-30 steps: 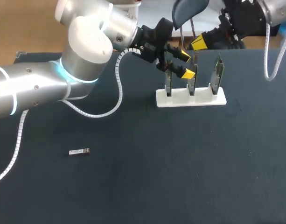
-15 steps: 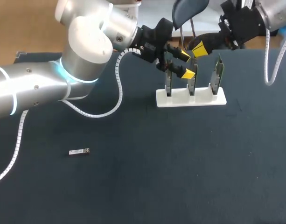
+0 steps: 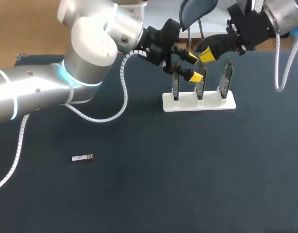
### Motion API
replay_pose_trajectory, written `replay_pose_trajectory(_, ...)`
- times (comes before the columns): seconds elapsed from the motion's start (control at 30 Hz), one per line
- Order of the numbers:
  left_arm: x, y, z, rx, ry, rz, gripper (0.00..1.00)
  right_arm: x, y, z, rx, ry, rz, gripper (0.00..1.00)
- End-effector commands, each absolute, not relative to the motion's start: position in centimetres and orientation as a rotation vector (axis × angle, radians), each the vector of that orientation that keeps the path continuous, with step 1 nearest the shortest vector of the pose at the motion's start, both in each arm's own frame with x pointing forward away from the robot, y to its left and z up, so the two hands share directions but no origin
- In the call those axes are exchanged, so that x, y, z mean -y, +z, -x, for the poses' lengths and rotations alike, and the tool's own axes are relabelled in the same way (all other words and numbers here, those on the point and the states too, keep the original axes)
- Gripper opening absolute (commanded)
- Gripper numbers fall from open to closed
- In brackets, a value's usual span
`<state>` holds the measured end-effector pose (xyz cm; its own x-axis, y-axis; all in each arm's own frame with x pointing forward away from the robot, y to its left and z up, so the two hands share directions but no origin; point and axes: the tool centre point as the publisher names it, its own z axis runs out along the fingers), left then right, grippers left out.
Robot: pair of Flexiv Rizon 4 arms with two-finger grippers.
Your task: Pick up the optical module with the left hand, and insert it into the network port with the right hand.
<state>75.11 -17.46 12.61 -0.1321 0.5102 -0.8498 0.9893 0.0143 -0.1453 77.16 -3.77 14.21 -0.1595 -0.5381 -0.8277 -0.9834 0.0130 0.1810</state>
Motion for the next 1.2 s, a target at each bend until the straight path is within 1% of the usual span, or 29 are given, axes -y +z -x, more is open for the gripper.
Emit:
replay_pose_trajectory(0.03,17.5,12.7,-75.3,-1.705,-1.036,-1.548,1.00,3.9,13.6,-77.1,-1.755,1.056,1.553,0.00)
replay_pose_trajectory(0.5,17.5,12.7,-75.3,-1.705,-1.036,-1.548,1.00,3.8,12.9,-77.0,-1.760,1.087,1.531,0.00)
replay_pose_trajectory(0.87,17.5,12.7,-75.3,-1.705,-1.036,-1.548,1.00,4.3,16.0,-77.3,-1.654,1.096,1.480,0.00)
replay_pose_trajectory(1.03,17.5,12.7,-75.3,-1.705,-1.036,-1.548,1.00,5.3,17.5,-77.5,-1.602,1.097,1.478,0.00)
replay_pose_trajectory(1.2,17.5,12.7,-75.3,-1.705,-1.036,-1.548,1.00,7.2,17.7,-77.4,-1.571,1.101,1.515,0.00)
